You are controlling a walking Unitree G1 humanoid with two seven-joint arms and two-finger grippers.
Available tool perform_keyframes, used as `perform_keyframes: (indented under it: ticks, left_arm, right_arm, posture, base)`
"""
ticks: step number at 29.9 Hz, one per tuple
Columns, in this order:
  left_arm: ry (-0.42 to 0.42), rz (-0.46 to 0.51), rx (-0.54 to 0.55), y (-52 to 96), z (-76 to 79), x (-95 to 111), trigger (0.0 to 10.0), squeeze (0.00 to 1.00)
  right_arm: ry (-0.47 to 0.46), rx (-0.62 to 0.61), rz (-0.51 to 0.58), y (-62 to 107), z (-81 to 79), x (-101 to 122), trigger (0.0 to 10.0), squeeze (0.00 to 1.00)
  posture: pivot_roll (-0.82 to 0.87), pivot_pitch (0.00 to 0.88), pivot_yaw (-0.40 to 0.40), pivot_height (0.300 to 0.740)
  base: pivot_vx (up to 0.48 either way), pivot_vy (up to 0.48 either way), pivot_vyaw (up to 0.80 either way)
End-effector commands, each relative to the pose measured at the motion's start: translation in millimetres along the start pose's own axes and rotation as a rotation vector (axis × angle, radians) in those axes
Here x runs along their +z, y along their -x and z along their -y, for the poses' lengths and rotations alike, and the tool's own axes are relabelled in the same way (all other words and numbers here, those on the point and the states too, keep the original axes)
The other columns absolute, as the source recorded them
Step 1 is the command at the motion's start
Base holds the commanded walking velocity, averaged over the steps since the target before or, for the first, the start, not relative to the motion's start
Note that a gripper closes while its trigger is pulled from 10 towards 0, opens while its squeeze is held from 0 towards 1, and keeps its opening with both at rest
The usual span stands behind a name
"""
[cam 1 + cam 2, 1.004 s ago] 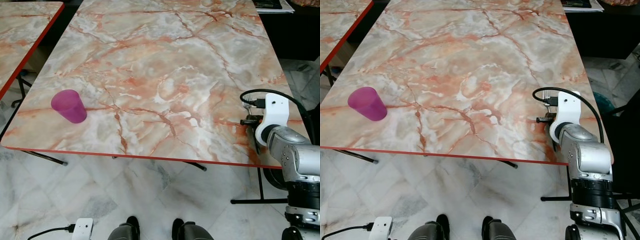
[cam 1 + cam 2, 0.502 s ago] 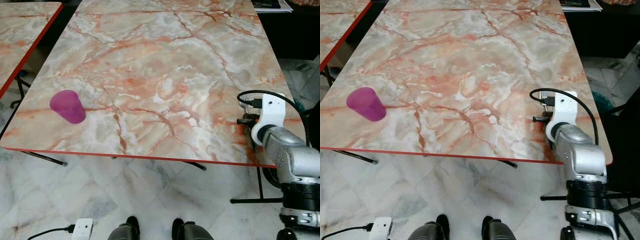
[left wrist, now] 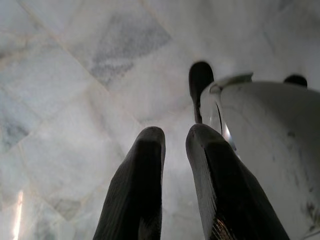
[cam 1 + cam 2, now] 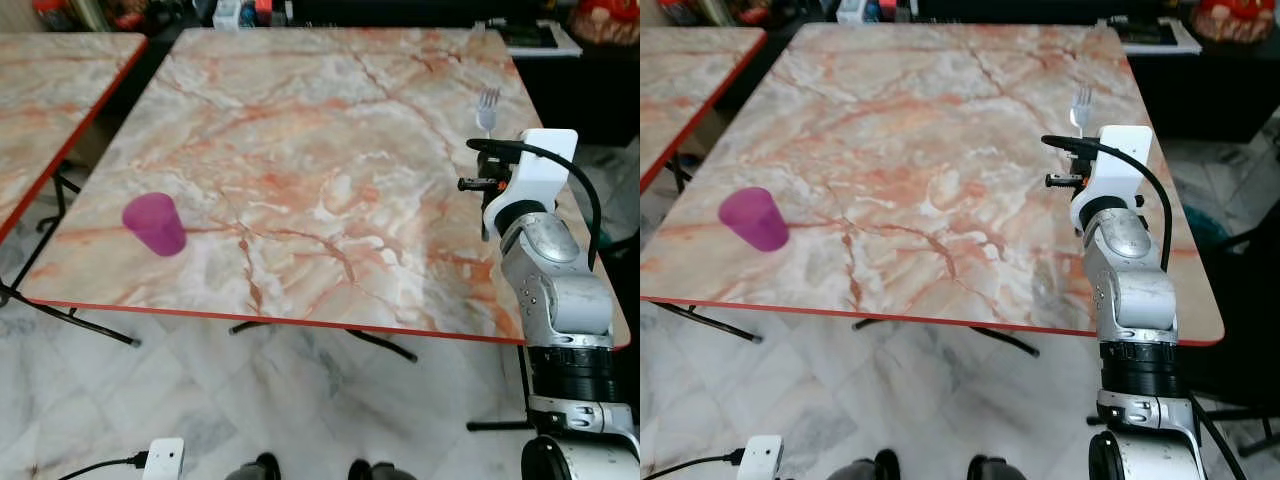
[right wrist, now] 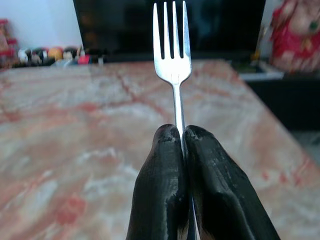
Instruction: Setting the table
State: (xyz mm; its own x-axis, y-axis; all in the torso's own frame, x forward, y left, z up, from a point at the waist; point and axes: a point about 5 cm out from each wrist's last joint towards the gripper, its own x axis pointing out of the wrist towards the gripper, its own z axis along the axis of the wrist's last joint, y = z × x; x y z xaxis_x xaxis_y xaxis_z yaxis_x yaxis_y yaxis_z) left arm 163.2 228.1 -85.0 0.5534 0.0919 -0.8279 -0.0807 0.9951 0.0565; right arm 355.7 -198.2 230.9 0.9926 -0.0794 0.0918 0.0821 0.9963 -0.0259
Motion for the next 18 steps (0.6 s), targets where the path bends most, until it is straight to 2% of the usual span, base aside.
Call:
perform_keyframes:
  ticks: [1, 9, 13, 18]
  left_arm:
    - [0.018, -0.037, 0.014, 2.5, -2.0, -12.6, 10.0, 0.00]
    - [0.035, -0.021, 0.024, 2.1, -3.6, -9.5, 10.0, 0.00]
    - [0.047, -0.024, 0.028, 2.4, -3.7, -11.0, 10.0, 0.00]
    - [0.043, -0.033, 0.028, 2.8, -2.8, -13.5, 10.0, 0.00]
  right_arm:
    - [0.005, -0.017, 0.043, -2.5, -4.3, -0.1, 10.0, 0.00]
    - [-0.034, -0.043, 0.090, -10.3, -13.2, 0.7, 10.0, 0.00]
    - [-0.038, -0.049, 0.106, -10.7, -12.3, -0.6, 10.0, 0.00]
    - [-0.018, -0.070, 0.118, -12.2, -3.8, -0.6, 10.0, 0.00]
  posture:
    - [-0.06, 0.065, 0.014, 0.736]
    - [-0.05, 0.078, 0.020, 0.736]
    - [-0.04, 0.075, 0.014, 0.736]
    - [-0.04, 0.077, 0.011, 0.736]
  base:
    - [0.000, 0.000, 0.00]
    - [0.000, 0.000, 0.00]
    - [0.000, 0.000, 0.00]
    - [0.000, 0.370, 0.00]
